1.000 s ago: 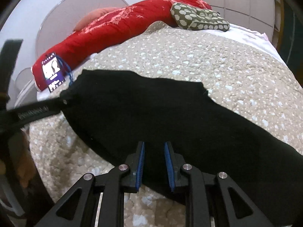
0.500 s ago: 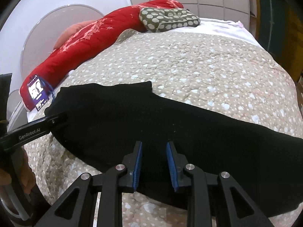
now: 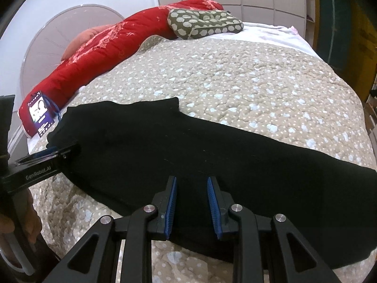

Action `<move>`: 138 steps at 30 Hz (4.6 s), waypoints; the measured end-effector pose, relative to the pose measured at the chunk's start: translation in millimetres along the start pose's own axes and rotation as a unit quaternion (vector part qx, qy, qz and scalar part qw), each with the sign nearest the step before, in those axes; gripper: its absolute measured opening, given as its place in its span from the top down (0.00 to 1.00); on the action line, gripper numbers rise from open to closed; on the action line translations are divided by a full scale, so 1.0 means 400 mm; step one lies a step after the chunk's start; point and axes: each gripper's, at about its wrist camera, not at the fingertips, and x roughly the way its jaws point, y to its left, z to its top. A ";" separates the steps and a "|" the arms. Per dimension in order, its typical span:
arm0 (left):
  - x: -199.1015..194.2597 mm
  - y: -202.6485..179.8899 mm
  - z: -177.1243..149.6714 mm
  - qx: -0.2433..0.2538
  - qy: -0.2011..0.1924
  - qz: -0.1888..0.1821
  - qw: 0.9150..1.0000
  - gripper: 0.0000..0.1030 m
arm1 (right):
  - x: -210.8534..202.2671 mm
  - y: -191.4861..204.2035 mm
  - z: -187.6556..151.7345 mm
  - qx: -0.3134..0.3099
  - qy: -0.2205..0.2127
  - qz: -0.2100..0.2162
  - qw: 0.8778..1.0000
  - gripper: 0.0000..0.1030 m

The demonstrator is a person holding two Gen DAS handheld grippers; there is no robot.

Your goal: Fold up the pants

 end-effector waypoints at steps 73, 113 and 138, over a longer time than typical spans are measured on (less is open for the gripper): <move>0.009 -0.955 0.000 0.309 0.095 -0.286 0.902 0.31 | -0.294 -0.525 -0.293 0.235 -0.055 -0.027 0.970 0.55; -0.004 -0.356 0.158 0.199 0.031 -0.190 0.961 0.79 | -0.096 -0.043 0.029 0.033 -0.092 0.175 0.980 0.86; 0.039 -0.254 0.047 0.132 0.014 -0.113 0.985 0.55 | 0.037 -0.114 0.092 0.002 -0.005 0.001 1.000 0.81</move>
